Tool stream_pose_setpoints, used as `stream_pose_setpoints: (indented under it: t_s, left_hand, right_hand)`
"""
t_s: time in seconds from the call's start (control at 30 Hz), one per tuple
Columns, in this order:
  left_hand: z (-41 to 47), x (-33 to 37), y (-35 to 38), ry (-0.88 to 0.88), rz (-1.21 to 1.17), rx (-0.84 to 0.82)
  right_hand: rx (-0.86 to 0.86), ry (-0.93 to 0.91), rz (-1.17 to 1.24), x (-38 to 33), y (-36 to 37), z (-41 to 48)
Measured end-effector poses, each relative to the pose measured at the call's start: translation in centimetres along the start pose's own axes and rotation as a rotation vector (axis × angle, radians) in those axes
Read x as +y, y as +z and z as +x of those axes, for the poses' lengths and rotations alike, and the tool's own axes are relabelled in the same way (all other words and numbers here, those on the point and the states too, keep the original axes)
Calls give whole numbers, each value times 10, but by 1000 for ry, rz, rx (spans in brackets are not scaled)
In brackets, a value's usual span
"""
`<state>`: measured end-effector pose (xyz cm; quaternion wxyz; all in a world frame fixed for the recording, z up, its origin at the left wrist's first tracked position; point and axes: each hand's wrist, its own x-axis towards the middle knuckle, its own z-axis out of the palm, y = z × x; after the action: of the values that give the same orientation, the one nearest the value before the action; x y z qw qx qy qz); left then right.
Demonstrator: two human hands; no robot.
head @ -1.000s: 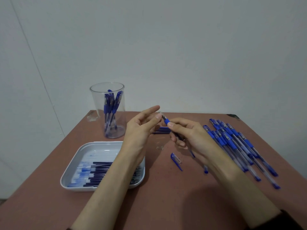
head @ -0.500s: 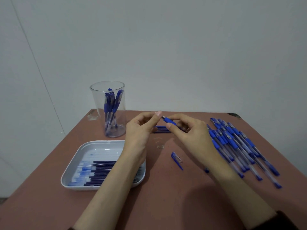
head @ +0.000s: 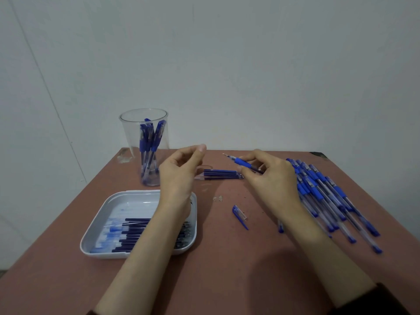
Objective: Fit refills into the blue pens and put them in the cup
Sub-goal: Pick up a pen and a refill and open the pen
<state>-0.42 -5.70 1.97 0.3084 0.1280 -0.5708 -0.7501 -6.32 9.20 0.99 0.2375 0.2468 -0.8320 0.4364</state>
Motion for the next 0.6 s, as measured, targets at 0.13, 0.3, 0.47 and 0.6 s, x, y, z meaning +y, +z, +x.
stream_pose_setpoints:
  t_s: [0.13, 0.3, 0.47, 0.6]
  left_hand:
    - [-2, -11, 1, 205, 626, -243]
    - [-14, -21, 5, 323, 1164, -473]
    - [-14, -18, 5, 284, 1226, -515]
    - [-13, -21, 5, 281, 1216, -518]
  right_hand:
    - [8, 109, 46, 5, -4, 4]
    - [-10, 110, 30, 4, -2, 3]
    - [-29, 120, 14, 4, -1, 3]
    - [-51, 114, 6, 3, -1, 2]
